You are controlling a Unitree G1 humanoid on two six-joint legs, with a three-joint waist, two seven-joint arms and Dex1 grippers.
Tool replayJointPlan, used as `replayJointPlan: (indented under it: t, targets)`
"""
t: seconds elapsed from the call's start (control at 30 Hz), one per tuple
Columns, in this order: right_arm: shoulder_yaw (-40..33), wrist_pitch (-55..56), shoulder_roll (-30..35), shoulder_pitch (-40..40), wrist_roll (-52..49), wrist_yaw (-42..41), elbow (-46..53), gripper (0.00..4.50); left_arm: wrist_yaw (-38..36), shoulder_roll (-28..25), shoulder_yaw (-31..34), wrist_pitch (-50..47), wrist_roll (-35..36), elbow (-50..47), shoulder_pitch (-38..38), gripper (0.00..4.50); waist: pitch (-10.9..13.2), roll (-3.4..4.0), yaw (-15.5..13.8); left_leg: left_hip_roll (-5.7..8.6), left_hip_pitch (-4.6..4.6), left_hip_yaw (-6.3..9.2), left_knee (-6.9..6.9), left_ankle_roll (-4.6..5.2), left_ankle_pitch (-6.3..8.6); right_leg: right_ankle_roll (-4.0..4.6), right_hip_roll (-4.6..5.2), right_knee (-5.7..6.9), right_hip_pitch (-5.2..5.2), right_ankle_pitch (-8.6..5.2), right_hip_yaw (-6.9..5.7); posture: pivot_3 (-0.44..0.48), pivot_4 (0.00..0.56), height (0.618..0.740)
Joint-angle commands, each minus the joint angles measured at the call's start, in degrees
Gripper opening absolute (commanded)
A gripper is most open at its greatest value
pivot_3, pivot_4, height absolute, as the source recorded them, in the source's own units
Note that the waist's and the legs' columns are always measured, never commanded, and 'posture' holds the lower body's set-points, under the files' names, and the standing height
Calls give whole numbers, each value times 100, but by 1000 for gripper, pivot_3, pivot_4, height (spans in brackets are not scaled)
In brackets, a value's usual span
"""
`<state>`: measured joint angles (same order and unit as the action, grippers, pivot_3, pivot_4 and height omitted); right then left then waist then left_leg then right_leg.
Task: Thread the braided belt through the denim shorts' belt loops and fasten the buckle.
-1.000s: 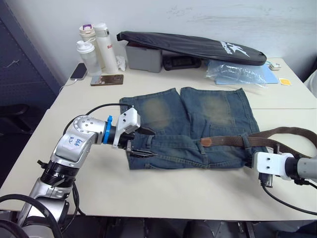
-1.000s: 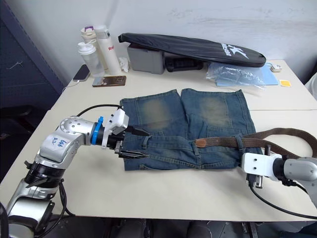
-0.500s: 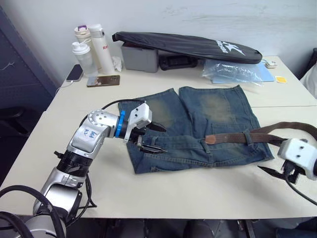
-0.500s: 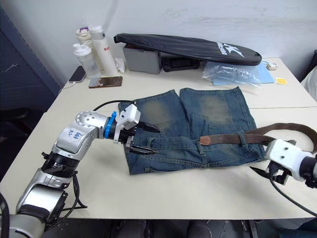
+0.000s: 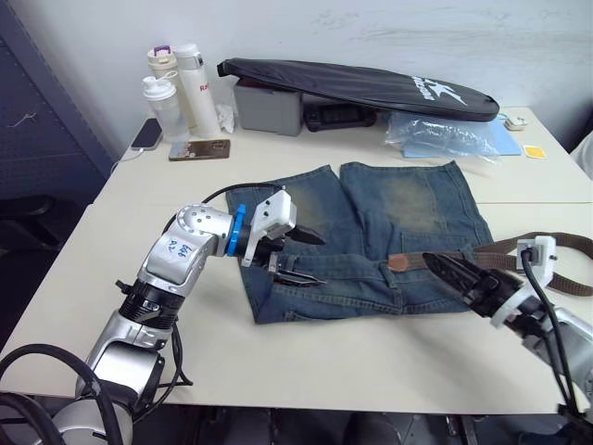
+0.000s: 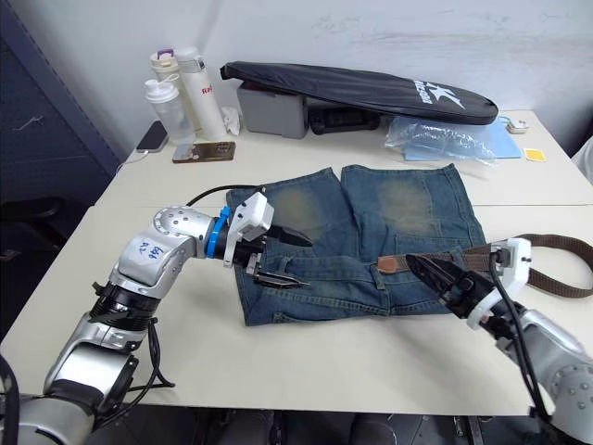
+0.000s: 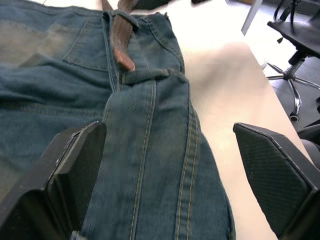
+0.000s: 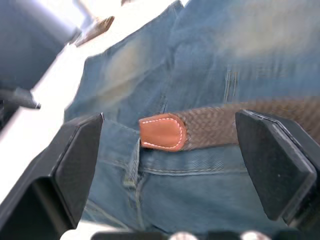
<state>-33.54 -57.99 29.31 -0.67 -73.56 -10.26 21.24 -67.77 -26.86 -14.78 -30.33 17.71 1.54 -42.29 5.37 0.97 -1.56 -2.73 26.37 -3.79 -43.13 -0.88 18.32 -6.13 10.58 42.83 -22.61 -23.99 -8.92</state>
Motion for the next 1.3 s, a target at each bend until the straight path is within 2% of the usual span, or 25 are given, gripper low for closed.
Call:
replayJointPlan:
  t: [0.03,0.2,0.33,0.73,1.3]
  targets:
    - [-161,19,-84,109,-878,639,-206,4471,192,58,109,-84,91,-312,-23,4500,0,0,8,2,1,-1,0,1,0,0,-1,1,0,0,0,0,150,622]
    - [-55,224,-290,82,-2043,1302,-738,4471,329,72,108,-88,57,-370,-3,4500,0,0,21,-3,-6,1,0,6,3,-1,-5,17,-3,0,-3,0,150,622]
    - [3,425,-353,174,-2441,1561,-1127,4471,391,50,104,-108,63,-389,-1,4500,0,0,24,-5,-6,1,1,9,4,-1,-7,24,-11,0,-3,0,150,622]
    - [274,881,-478,500,-2201,1849,-1772,4471,482,13,84,-129,22,-442,-6,4500,0,0,30,-6,-7,-1,4,22,12,-1,-9,25,-19,0,-3,0,150,622]
    - [161,996,-83,106,-2590,2824,-1736,4471,604,2,76,-96,18,-470,94,4500,-1,-2,6,-6,-5,0,4,29,17,-1,-8,23,1,0,0,0,150,622]
